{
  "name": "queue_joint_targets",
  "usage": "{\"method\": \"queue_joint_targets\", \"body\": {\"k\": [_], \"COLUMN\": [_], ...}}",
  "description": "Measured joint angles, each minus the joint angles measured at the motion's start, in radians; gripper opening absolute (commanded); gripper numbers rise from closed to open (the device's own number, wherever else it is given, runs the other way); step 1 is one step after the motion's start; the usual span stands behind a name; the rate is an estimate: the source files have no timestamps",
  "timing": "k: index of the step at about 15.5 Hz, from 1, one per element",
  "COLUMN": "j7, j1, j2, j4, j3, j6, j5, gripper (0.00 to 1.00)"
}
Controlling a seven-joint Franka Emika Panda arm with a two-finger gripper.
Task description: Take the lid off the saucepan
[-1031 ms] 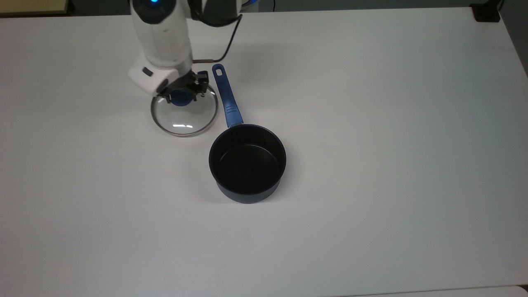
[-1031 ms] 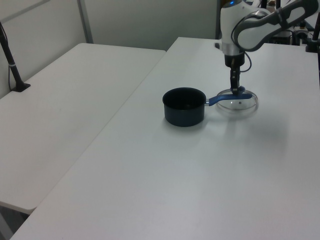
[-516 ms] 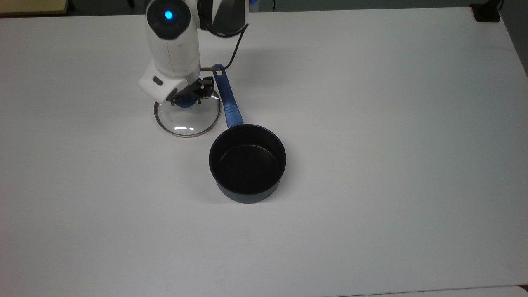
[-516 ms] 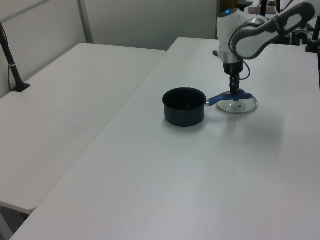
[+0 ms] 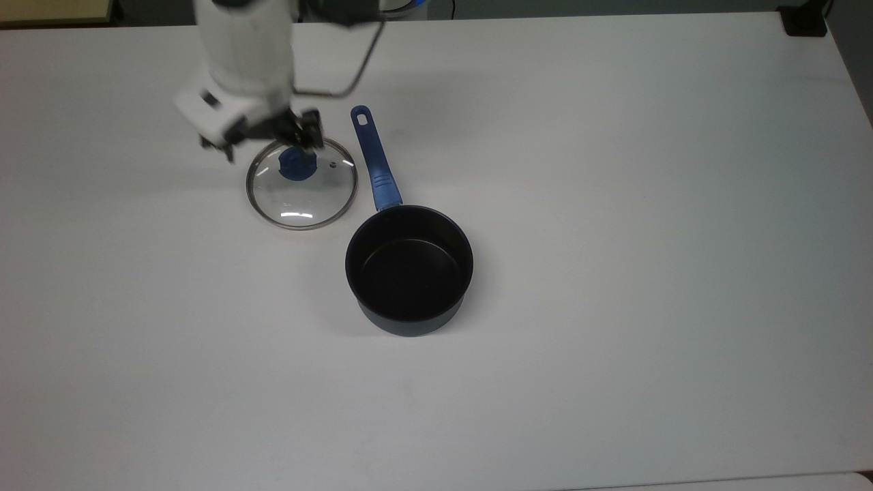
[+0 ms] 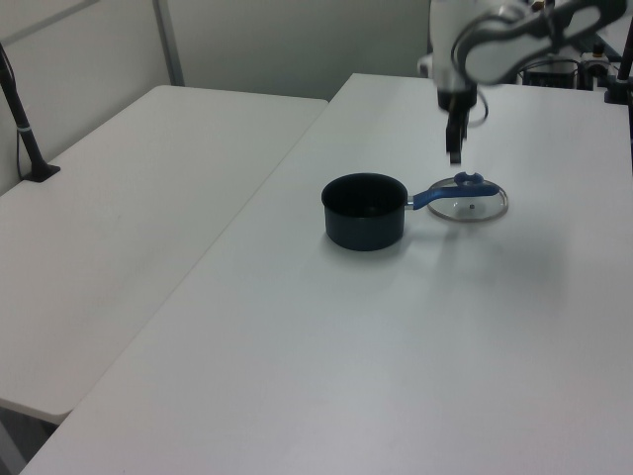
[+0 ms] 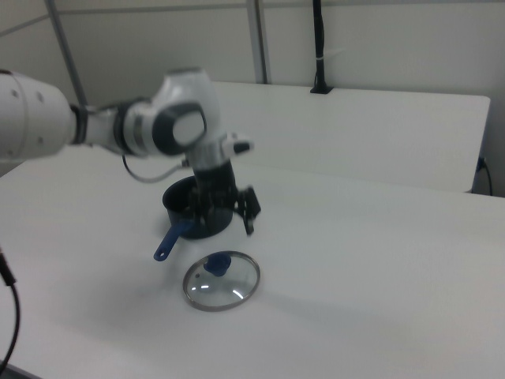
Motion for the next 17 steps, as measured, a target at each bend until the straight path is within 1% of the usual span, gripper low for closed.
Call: {"method": "queue_joint_targets", "body": {"k": [3,4,6,7,9,10,12,14,17], "j7": [0.008,0.028,0.104,0.148,0.225,0.263,0.333,0.357,0.340], "j1": [0.005,0.018,0.068,0.097,0.143,0.157,0.171,0.176,0.175], "j2": [-0.059,-0.070,-0.084,-0.092,-0.114,-0.129,-0.155,-0.171,-0.181], "j4": [0.106,0.136,0.174,0.183,0.192,0.192,0.192,0.192,0.191], "j3": [0.006,0.011,0.018,0.020,0.021,0.021,0.021,0.021,0.021], "j6": [-0.168,-0.208,-0.236,-0.238,-0.239,-0.242,-0.259,-0.293,-0.342], "j5": [0.001,0.001,0.006,0.017,0.065,0.086,0.104,0.106,0.106], "gripper": [1.00,1.00,1.00,1.00,1.00,1.00,1.00,1.00,1.00]}}
